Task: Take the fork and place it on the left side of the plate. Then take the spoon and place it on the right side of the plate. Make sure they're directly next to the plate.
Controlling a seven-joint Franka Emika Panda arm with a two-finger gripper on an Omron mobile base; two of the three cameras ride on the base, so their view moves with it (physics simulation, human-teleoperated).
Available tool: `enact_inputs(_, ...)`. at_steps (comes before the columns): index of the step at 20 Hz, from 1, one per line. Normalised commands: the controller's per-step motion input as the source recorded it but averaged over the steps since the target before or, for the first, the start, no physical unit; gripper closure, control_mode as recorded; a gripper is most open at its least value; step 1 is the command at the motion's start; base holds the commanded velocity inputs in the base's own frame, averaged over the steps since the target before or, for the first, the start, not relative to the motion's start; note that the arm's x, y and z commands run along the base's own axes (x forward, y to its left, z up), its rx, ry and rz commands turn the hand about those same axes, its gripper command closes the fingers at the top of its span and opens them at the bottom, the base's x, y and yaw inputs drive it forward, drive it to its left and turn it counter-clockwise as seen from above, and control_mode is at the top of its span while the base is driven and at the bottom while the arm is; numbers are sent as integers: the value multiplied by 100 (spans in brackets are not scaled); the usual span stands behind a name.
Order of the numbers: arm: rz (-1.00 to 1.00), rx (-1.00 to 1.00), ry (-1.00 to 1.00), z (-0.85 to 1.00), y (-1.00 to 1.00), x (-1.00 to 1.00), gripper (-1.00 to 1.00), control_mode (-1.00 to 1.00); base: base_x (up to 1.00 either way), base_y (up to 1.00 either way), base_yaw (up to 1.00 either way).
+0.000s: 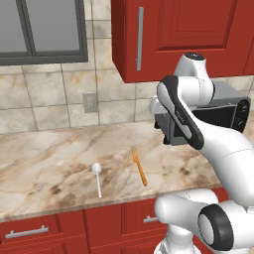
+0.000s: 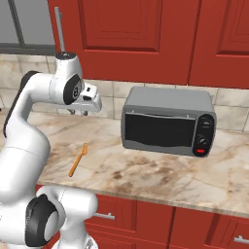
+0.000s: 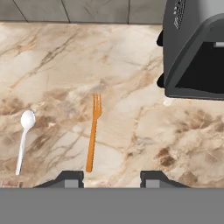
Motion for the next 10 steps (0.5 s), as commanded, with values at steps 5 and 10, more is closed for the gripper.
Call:
enact_inputs(5, 0, 2, 2, -6, 8, -22, -100, -100, 0, 0, 0)
enact_inputs(10, 0, 5, 1, -34, 54, -38, -100, -100, 0, 0, 0)
